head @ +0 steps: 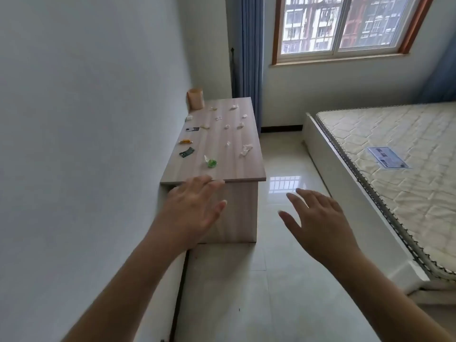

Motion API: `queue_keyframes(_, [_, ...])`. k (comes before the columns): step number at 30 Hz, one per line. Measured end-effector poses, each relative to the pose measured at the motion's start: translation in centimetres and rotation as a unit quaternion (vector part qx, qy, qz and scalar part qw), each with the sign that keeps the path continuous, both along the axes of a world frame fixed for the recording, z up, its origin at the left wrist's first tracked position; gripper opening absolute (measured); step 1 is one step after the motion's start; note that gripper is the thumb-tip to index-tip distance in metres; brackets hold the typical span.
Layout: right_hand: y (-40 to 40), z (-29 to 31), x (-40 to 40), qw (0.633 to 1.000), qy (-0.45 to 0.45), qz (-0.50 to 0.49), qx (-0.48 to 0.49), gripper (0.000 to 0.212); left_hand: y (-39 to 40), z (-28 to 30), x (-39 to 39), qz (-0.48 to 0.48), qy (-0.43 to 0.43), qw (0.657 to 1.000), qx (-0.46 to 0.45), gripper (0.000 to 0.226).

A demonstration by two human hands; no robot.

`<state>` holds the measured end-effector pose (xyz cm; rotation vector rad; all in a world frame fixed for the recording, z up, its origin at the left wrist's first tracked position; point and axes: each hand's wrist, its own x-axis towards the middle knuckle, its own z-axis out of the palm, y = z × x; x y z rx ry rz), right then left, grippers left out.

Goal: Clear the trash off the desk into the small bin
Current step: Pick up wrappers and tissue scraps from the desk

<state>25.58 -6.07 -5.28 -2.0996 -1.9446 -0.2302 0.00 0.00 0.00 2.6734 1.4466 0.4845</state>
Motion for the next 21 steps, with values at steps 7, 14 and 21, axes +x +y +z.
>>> queue_keyframes(7, [5.9, -1.9, 0.0, 0.999, 0.004, 0.050, -0.013, 0.057, 3.5, -2.1, 1.6, 0.012, 0.003, 1.000, 0.021, 0.052])
queue_keyframes(14, [13.3, -3.4, -1.6, 0.996, 0.028, 0.079, -0.032, 0.060, 9.9, -4.0, -0.2, 0.035, -0.024, 0.999, 0.022, 0.048])
queue_keyframes(21, [22.4, -4.1, -3.8, 0.995, 0.024, 0.079, -0.050, 0.059, 19.2, -6.2, -3.2, 0.055, -0.054, 0.997, 0.010, 0.052])
